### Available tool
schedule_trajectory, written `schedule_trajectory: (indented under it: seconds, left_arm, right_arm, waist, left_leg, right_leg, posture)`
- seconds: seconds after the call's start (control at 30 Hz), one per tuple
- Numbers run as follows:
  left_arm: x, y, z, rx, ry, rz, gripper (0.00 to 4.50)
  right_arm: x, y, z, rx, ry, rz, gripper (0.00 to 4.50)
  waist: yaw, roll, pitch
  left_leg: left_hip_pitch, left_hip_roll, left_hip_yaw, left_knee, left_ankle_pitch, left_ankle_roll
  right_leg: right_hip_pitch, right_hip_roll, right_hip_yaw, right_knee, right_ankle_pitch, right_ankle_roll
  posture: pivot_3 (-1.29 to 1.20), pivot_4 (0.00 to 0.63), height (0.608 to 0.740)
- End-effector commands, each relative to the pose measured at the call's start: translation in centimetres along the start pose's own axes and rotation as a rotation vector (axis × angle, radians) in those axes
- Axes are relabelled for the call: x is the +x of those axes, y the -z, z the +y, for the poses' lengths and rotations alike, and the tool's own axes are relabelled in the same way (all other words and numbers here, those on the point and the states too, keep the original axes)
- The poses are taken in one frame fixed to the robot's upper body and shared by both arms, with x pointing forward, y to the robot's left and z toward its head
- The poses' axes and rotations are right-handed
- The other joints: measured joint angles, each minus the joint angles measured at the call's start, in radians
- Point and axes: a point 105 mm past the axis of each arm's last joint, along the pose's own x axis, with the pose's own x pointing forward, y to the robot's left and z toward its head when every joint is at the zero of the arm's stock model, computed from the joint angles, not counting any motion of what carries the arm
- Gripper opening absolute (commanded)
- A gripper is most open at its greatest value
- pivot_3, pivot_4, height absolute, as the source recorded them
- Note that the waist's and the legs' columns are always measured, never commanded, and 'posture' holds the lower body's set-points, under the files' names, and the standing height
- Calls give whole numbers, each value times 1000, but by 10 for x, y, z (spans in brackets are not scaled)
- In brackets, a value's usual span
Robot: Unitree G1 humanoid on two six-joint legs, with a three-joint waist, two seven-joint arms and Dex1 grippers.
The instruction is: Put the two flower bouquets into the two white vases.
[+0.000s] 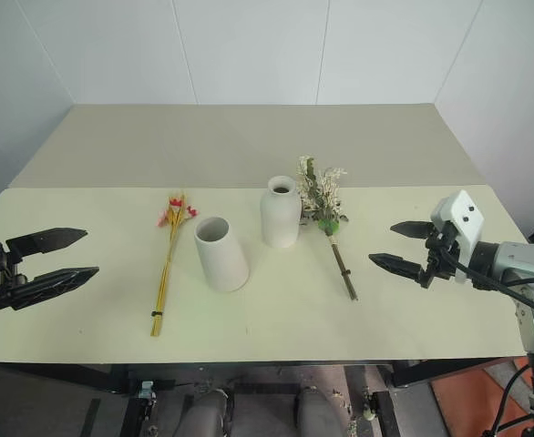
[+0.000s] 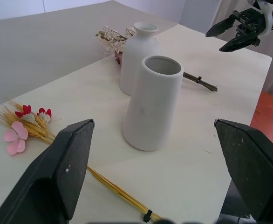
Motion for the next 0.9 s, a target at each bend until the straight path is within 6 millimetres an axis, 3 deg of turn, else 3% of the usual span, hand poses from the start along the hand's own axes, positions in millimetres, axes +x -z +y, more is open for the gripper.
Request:
schedule_trajectory:
  seconds: [0.03, 0.43, 0.7, 0.9]
  left_arm:
    - [-1, -6, -1, 36, 3, 9, 4500]
    - [0, -7, -1, 60, -5, 15, 4500]
    - [3, -13, -1, 71, 22, 5, 4500]
    - [8, -24, -4, 98, 69, -33, 4500]
  right_arm:
    - [-5, -13, -4, -46, 15, -16, 4479]
    - [1, -18, -7, -24, 33, 29, 4479]
    - [29, -36, -4, 154, 75, 221, 4479]
    - [65, -51, 2, 236, 60, 375, 4479]
  waist:
    - [0, 0, 0]
    - [0, 0, 0]
    - [-4, 0, 0]
    - [-5, 0, 0]
  left_leg:
    - [0, 0, 0, 0, 0, 0]
    - [0, 0, 0, 0, 0, 0]
    - [0, 0, 0, -1, 0, 0]
    - [-2, 0, 0, -1, 0, 0]
  right_leg:
    - [0, 0, 0, 0, 0, 0]
    - [0, 0, 0, 0, 0, 0]
    - [-2, 0, 0, 1, 0, -1]
    - [-3, 0, 0, 0, 1, -2]
  posture:
    - [0, 150, 740]
    - [0, 150, 740]
    - [0, 150, 740]
    - [0, 150, 740]
